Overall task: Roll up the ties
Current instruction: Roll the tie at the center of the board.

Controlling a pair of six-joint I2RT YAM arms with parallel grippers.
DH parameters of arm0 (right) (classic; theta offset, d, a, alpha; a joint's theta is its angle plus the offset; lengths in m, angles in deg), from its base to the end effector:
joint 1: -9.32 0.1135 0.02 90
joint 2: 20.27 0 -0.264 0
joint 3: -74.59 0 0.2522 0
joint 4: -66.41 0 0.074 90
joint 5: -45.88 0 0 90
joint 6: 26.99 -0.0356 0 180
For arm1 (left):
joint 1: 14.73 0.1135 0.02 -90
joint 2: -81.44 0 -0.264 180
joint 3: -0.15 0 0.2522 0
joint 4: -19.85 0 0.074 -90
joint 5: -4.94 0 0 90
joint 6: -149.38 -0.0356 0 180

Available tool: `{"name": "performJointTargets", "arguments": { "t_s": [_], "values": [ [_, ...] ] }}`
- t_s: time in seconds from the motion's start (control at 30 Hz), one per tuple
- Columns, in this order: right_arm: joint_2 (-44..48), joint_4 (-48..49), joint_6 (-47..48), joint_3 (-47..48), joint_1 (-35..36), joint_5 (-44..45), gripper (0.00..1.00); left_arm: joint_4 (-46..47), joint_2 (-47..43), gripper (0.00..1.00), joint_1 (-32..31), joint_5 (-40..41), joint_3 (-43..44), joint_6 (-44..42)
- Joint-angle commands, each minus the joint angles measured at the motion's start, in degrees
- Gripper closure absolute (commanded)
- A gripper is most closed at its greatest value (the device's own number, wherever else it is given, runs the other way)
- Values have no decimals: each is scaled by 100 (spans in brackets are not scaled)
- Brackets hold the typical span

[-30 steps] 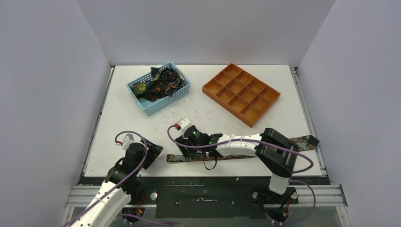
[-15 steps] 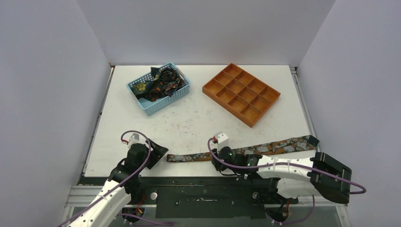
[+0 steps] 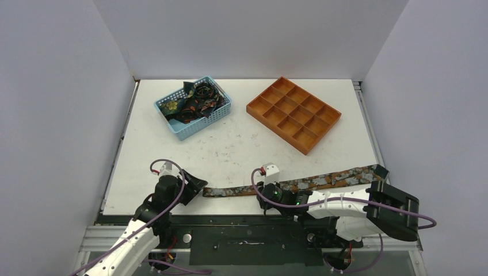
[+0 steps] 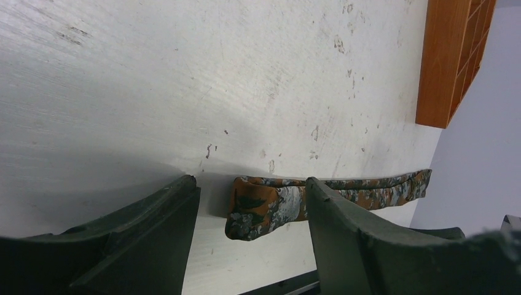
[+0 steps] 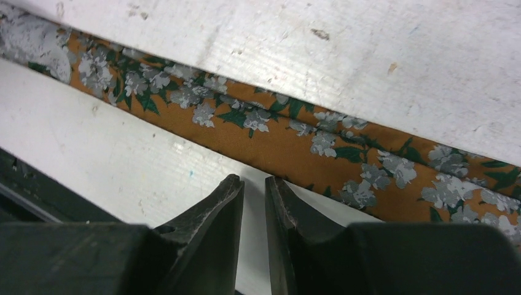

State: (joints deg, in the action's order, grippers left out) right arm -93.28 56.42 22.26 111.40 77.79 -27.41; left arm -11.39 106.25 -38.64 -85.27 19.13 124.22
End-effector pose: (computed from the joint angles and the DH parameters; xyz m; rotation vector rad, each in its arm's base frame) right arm 0.0907 0.2020 0.1390 -0.4388 2.3723 0.5846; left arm 0.1085 -0.0482 0.1326 -0.8217 2.2080 -0.8233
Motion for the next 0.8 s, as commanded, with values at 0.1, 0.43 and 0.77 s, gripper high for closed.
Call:
{"name": "performJointTargets", "arguments": {
  "t_s": [0.1, 0.43, 0.77],
  "values": [
    [-216, 212, -473, 327, 35, 900, 75, 306, -100, 39, 24, -314, -123, -109],
    [-76, 363, -162, 616, 584, 952, 62, 248, -183, 39, 22, -484, -154, -213],
    [-879, 576, -253, 1720, 479, 336, 69, 293, -171, 39, 26, -645, -192, -227]
  ]
}}
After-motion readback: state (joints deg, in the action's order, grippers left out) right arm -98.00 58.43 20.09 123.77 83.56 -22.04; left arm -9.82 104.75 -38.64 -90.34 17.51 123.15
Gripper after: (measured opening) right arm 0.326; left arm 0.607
